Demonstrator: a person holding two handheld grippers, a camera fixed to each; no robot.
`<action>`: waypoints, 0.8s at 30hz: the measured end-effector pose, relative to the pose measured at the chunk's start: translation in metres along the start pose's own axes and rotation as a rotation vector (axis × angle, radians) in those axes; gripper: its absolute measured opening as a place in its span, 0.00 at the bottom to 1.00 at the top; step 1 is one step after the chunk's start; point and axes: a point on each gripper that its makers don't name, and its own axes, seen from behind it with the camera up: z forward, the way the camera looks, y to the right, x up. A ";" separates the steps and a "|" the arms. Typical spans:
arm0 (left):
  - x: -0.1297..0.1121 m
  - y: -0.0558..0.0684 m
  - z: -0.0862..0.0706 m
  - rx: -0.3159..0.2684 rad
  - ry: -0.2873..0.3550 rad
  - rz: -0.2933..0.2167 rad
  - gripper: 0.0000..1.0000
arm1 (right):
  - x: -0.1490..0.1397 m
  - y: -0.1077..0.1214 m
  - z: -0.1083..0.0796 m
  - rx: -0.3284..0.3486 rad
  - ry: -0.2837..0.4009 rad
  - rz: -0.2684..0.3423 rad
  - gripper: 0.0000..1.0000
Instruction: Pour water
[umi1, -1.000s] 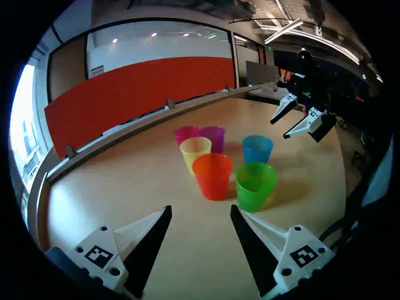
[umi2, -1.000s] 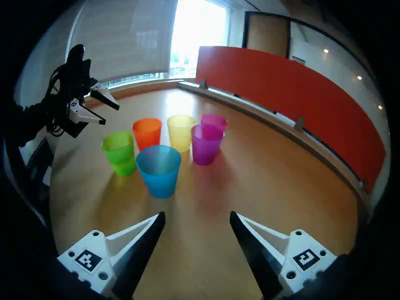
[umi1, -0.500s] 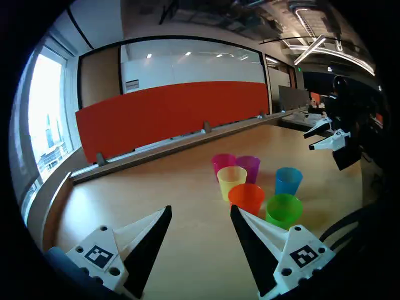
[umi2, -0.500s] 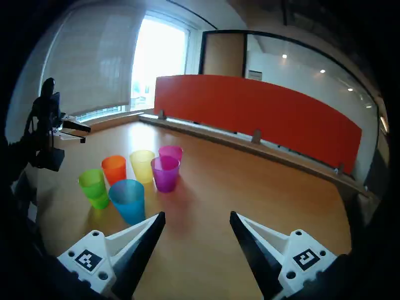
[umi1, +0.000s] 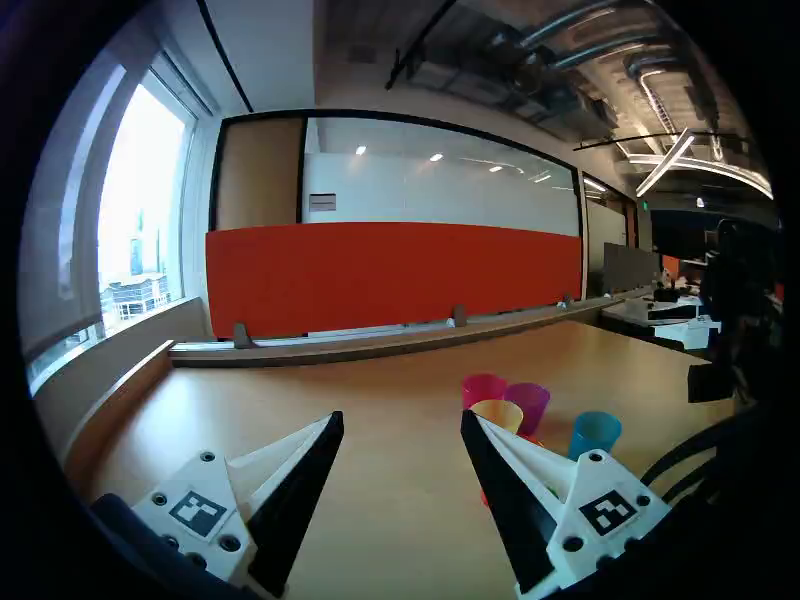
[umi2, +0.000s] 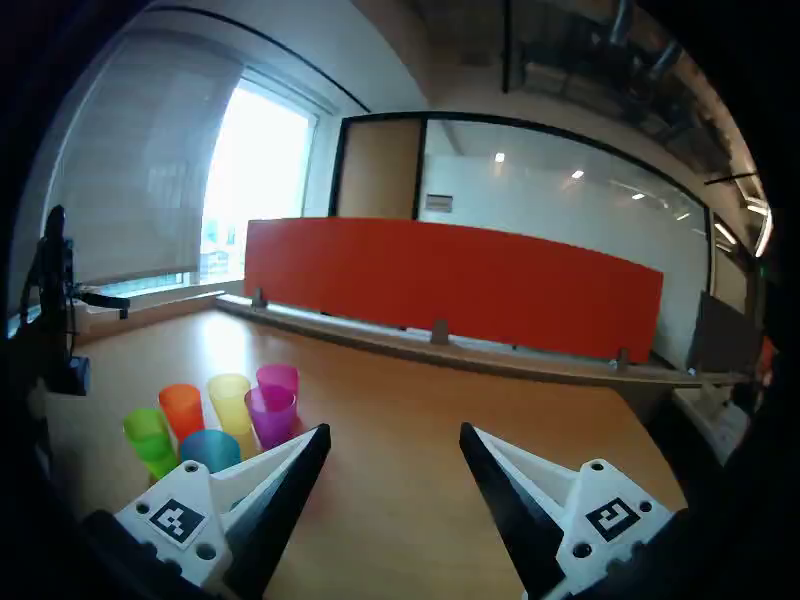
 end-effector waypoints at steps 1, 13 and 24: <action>0.003 -0.001 -0.001 0.009 0.011 -0.007 0.86 | 0.005 0.004 0.000 -0.022 0.017 0.004 1.00; 0.028 -0.010 -0.011 0.100 0.115 -0.031 0.87 | 0.034 0.032 -0.014 -0.211 0.149 0.055 1.00; 0.015 -0.014 -0.011 0.137 0.130 -0.053 0.86 | 0.034 0.052 -0.027 -0.328 0.203 0.096 1.00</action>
